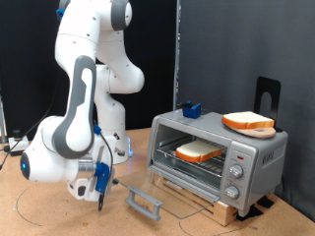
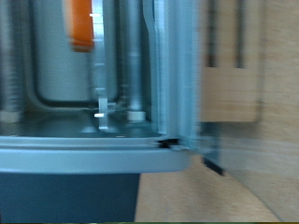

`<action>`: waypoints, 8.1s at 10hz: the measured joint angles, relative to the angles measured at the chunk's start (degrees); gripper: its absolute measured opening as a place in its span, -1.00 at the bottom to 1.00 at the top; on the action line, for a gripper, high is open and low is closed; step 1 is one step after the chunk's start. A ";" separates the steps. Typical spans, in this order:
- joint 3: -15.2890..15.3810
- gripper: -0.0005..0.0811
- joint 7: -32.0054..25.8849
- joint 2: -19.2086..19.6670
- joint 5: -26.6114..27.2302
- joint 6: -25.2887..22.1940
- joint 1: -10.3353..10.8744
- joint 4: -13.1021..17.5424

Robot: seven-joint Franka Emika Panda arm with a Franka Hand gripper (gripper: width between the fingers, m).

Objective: Make a piece of toast with the oven

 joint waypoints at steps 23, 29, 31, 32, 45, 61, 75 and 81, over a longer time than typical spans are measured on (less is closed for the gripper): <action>9.90 0.99 3.37 -32.18 9.10 -1.54 4.63 -21.97; 5.95 0.99 12.71 -27.68 5.31 4.95 -0.49 -15.83; 4.83 0.99 14.84 -24.62 3.31 4.57 -1.68 -12.93; 4.89 0.99 14.55 -24.65 3.33 4.59 -1.67 -13.00; 9.70 0.99 12.89 -6.05 10.53 -1.29 -0.14 9.01; 14.08 0.99 12.03 15.01 16.49 -8.00 0.21 34.88; 17.82 0.99 18.47 22.10 20.58 -0.77 7.68 36.37; 19.68 0.99 17.34 23.83 21.27 5.68 11.54 35.75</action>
